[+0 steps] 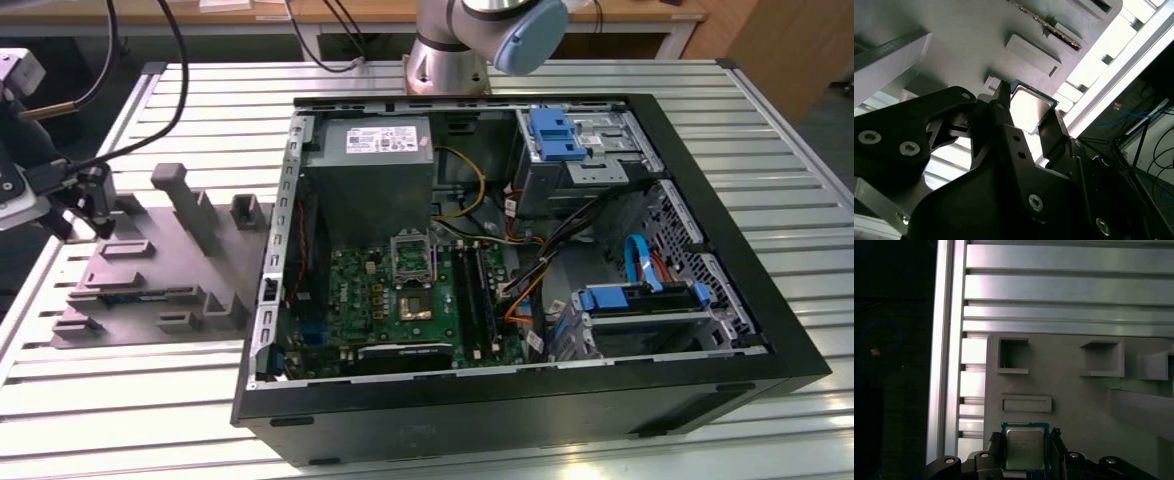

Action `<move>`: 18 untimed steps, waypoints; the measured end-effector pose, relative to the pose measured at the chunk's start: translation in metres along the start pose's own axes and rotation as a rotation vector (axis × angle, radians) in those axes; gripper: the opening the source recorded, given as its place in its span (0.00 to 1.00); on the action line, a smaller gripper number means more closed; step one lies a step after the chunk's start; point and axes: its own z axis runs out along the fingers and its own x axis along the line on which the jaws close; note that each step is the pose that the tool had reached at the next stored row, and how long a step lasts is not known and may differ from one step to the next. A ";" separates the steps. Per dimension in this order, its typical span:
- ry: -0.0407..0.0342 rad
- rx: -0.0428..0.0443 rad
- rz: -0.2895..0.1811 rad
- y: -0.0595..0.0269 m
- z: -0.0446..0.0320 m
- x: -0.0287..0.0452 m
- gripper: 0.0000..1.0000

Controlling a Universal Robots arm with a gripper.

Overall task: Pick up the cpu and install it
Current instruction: 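Pick up the cpu and move it towards the insertion slot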

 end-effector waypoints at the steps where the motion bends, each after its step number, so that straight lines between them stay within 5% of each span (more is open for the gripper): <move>1: 0.0001 0.0001 0.000 0.0000 -0.0006 0.0000 0.47; 18: 0.0001 0.0001 0.000 0.0005 -0.0077 0.0001 0.47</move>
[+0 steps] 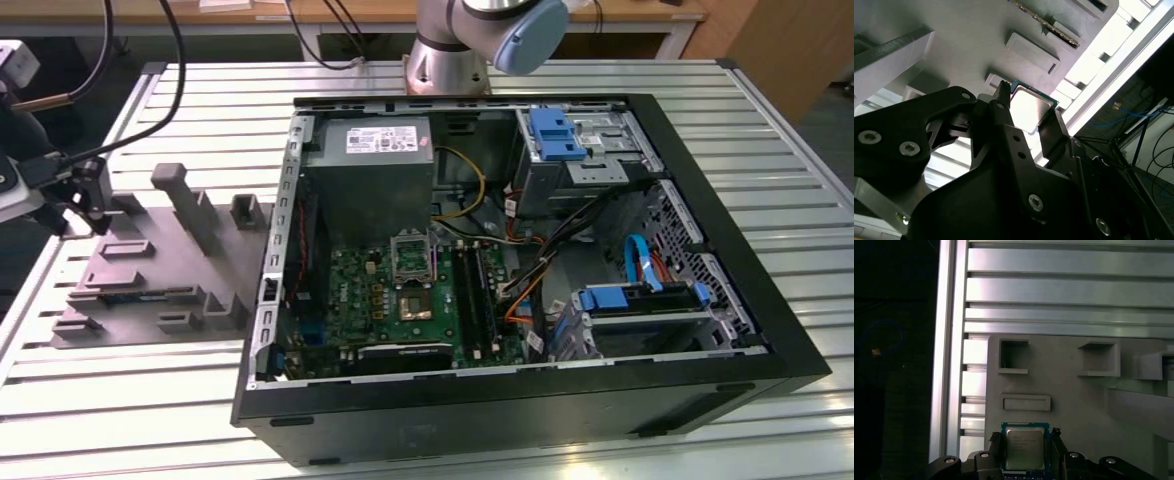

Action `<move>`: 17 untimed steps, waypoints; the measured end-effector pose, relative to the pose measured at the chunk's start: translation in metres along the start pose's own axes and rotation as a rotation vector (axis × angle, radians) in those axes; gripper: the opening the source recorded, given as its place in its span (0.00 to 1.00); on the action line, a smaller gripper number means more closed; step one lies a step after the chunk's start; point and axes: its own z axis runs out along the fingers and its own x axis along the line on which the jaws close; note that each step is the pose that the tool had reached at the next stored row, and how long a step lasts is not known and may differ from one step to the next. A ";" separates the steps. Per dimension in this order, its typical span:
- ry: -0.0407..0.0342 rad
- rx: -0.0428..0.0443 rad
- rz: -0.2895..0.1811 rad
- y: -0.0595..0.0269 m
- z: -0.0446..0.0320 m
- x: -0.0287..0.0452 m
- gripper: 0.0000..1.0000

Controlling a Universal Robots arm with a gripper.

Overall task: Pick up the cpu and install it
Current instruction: 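Pick up the cpu and move it towards the insertion slot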

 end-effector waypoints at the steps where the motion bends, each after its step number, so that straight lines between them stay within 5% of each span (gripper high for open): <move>1: 0.0000 0.0001 0.000 0.0000 -0.0004 0.0000 0.47; 17: 0.0000 0.0000 0.000 0.0005 -0.0083 0.0001 0.47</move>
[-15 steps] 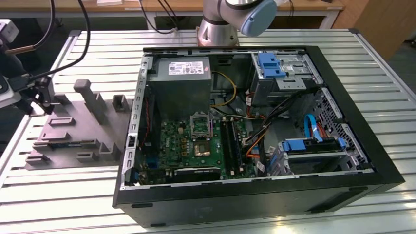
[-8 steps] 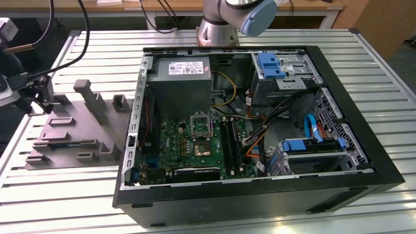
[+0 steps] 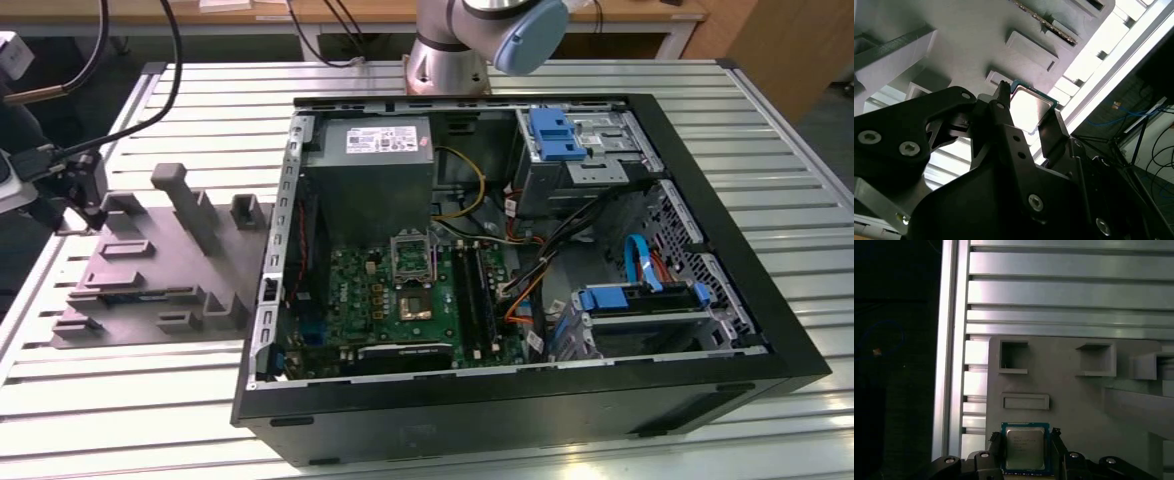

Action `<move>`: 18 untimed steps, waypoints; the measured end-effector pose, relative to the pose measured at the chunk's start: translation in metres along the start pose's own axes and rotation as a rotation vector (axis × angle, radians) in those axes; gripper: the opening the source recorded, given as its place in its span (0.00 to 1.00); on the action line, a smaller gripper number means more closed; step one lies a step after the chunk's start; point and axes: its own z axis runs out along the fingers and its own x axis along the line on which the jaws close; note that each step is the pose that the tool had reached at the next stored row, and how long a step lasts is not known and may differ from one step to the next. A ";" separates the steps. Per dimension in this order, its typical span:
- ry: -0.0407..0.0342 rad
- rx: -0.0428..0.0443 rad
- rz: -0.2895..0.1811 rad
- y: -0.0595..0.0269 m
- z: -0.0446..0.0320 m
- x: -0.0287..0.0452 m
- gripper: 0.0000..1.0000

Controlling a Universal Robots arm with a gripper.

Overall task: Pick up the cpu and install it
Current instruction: 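Pick up the cpu and move it towards the insertion slot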

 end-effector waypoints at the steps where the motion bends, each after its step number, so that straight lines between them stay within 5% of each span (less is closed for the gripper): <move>1: -0.0001 0.0000 0.000 0.0000 -0.0005 0.0000 0.47; 18: -0.0001 0.0000 0.000 0.0006 -0.0086 0.0001 0.47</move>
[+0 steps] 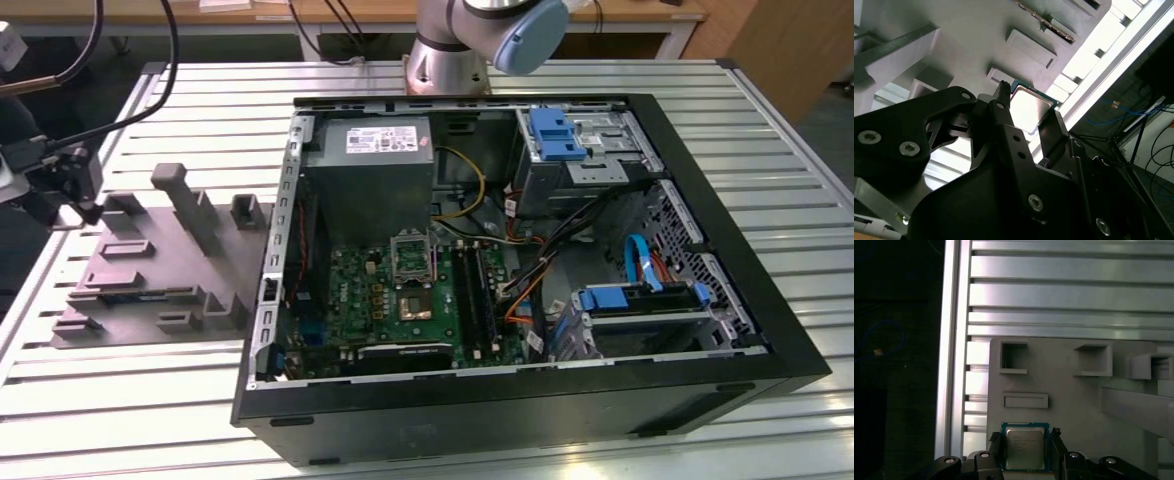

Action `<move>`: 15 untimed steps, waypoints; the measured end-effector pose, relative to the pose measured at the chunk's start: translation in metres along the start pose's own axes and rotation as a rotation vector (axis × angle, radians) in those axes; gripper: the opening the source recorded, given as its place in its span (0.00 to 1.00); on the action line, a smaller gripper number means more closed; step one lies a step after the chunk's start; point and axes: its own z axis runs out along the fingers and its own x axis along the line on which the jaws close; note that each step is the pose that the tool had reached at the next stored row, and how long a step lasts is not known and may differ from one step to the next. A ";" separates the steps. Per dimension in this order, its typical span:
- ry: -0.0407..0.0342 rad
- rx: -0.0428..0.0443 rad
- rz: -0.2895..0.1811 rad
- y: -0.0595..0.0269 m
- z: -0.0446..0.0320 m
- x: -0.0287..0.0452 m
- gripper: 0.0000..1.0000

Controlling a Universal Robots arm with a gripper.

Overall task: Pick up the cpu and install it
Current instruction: 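Pick up the cpu and move it towards the insertion slot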

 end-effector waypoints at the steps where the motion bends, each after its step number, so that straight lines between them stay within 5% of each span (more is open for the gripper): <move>1: 0.0000 0.0000 0.000 0.0000 -0.0004 0.0000 0.47; 15: 0.0000 0.0000 0.000 0.0004 -0.0054 0.0001 0.47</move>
